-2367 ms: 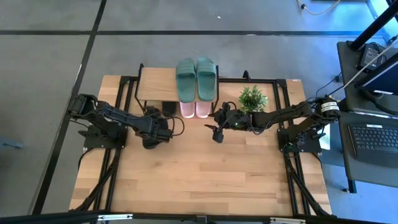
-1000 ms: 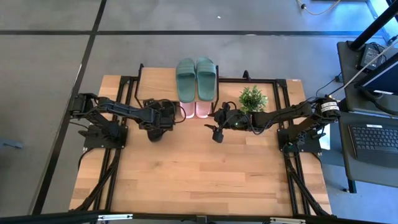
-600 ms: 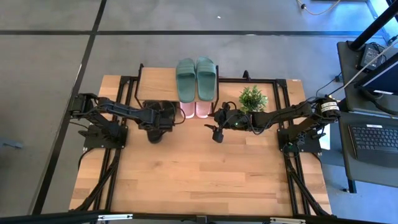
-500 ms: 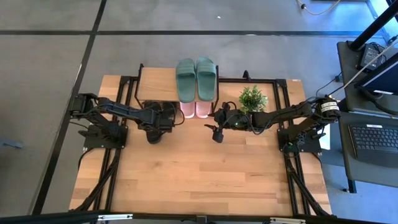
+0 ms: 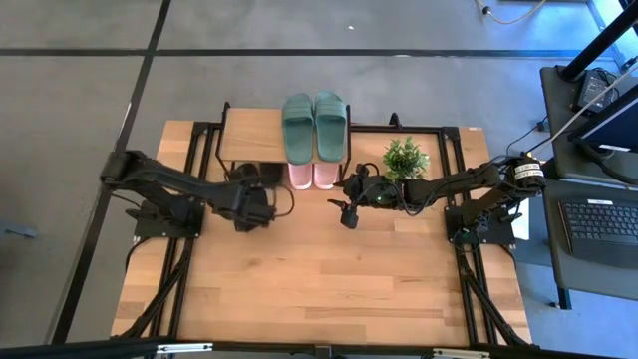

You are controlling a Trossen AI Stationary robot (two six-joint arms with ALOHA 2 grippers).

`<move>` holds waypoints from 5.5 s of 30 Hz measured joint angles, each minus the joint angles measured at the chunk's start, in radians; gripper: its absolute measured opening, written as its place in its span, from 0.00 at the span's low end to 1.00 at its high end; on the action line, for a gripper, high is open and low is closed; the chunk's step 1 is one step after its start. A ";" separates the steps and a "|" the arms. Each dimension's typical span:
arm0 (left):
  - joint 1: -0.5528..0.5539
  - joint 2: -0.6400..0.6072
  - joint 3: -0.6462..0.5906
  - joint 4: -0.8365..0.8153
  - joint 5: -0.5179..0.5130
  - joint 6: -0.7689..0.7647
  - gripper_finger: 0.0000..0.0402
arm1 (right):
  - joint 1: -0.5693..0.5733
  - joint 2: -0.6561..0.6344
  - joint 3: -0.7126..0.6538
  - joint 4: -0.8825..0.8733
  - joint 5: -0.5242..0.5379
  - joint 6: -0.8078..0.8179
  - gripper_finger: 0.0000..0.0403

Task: Pick and place slides into the shelf
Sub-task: Put the black slide under the shelf, then return to Home Position

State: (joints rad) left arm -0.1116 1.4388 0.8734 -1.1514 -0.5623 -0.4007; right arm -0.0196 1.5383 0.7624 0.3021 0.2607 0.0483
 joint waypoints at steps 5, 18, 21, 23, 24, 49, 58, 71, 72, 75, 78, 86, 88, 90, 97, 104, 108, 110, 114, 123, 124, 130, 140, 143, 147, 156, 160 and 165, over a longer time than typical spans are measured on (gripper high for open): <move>-0.121 -0.181 -0.001 0.051 0.129 -0.076 0.45 | 0.000 0.000 0.000 -0.001 0.000 0.000 0.60; -0.171 -0.356 -0.231 0.458 0.577 -0.123 0.45 | 0.000 0.000 0.000 0.000 0.000 0.000 0.60; -0.155 -0.346 -0.297 0.529 0.615 -0.154 0.45 | 0.000 0.000 0.000 0.001 0.000 -0.001 0.60; -0.140 -0.345 -0.331 0.575 0.644 -0.155 0.45 | 0.000 0.000 0.000 0.003 0.000 -0.001 0.60; -0.134 -0.345 -0.343 0.588 0.653 -0.156 0.45 | 0.000 0.000 0.000 0.002 0.000 -0.001 0.60; 0.094 -0.345 -0.355 0.461 0.432 -0.138 0.45 | 0.000 0.000 0.000 0.002 0.000 -0.029 0.60; 0.183 -0.345 -0.355 0.461 0.320 -0.087 0.45 | 0.000 0.000 0.000 0.002 0.000 -0.031 0.60; 0.271 -0.345 -0.355 0.464 0.256 -0.001 0.45 | 0.000 0.000 0.000 0.001 0.000 -0.056 0.60; 0.271 -0.345 -0.355 0.463 0.265 0.016 0.45 | 0.000 0.000 0.000 0.001 0.000 -0.056 0.60; 0.265 -0.345 -0.355 0.463 0.317 0.046 0.45 | 0.000 0.000 0.000 0.001 0.000 -0.056 0.60; 0.249 -0.345 -0.355 0.461 0.331 0.071 0.45 | 0.000 0.000 0.000 0.001 0.000 -0.056 0.60; 0.201 -0.340 -0.355 0.461 0.259 0.060 0.45 | 0.000 0.000 0.000 0.001 0.000 -0.056 0.60; 0.193 -0.327 -0.355 0.458 0.226 0.049 0.45 | -0.003 0.000 0.000 0.001 0.000 -0.055 0.60; 0.186 -0.303 -0.355 0.457 0.215 0.047 0.45 | -0.006 0.000 0.000 0.001 0.000 -0.054 0.60; 0.183 -0.201 -0.355 0.456 0.201 0.043 0.45 | -0.020 0.000 0.000 0.001 0.000 -0.053 0.60; 0.183 -0.155 -0.355 0.456 0.109 0.017 0.45 | -0.024 0.000 0.000 0.001 0.000 -0.053 0.60; 0.194 -0.155 -0.355 0.474 0.051 0.016 0.45 | -0.024 0.000 0.000 0.001 0.000 -0.055 0.60; 0.209 -0.155 -0.355 0.488 0.039 0.018 0.45 | -0.024 0.000 0.000 0.001 0.000 -0.056 0.60; 0.240 -0.155 -0.355 0.497 0.023 0.028 0.45 | -0.024 0.000 0.000 0.001 0.000 -0.056 0.60; 0.305 -0.155 -0.355 0.515 0.021 0.076 0.45 | -0.024 0.000 0.000 0.001 0.000 -0.056 0.60; 0.310 -0.155 -0.355 0.515 0.020 0.085 0.45 | -0.024 0.000 0.000 0.001 0.000 -0.056 0.60; 0.326 -0.156 -0.355 0.516 0.024 0.095 0.45 | -0.024 0.000 0.000 0.001 0.000 -0.056 0.60; 0.328 -0.156 -0.343 0.502 0.078 0.100 0.45 | -0.024 0.000 0.000 0.001 0.000 -0.054 0.60; 0.313 -0.156 -0.308 0.464 0.116 0.098 0.45 | -0.024 0.000 0.000 0.001 0.000 -0.052 0.60; 0.269 -0.182 -0.239 0.388 0.124 0.092 0.45 | -0.024 0.000 0.000 0.001 0.000 -0.051 0.60; 0.123 -0.400 -0.185 0.482 0.140 0.102 0.45 | -0.024 -0.008 0.000 -0.003 0.000 -0.032 0.60; 0.081 -0.563 -0.252 0.766 0.263 0.240 0.45 | -0.029 -0.045 0.000 -0.001 0.000 -0.031 0.60; 0.099 -0.757 -0.365 0.986 0.377 0.362 0.45 | -0.050 -0.147 -0.009 -0.094 0.006 -0.047 0.60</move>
State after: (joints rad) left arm -0.0126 0.6818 0.5081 -0.1657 -0.1857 -0.0389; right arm -0.0696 1.3912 0.7538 0.2083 0.2668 0.0010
